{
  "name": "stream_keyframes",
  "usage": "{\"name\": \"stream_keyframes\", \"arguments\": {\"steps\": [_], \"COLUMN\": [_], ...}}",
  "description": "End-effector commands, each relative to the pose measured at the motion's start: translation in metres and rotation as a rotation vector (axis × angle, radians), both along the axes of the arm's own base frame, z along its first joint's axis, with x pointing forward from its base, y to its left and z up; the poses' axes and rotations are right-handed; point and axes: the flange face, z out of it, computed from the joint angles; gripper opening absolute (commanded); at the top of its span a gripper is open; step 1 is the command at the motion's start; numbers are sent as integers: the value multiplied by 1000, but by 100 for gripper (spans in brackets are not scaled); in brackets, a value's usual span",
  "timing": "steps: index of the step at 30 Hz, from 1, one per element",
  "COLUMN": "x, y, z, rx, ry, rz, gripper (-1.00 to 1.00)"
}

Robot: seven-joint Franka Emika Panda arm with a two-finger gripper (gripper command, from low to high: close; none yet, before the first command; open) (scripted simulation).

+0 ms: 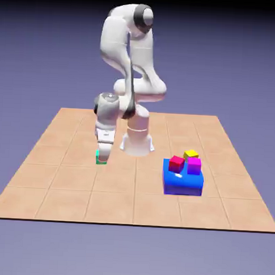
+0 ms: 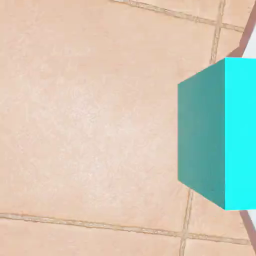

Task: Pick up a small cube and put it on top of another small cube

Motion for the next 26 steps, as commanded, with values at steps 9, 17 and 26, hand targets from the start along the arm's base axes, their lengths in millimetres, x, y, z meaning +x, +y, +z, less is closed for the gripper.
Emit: {"name": "stream_keyframes", "arguments": {"steps": [9, 17, 26], "x": [31, -11, -8], "y": [170, 283, 280], "z": [63, 94, 47], "rx": [6, 26, 25], "ry": [-3, 7, 7], "rz": [342, 576, 576], "gripper": [-100, -100, 100]}}
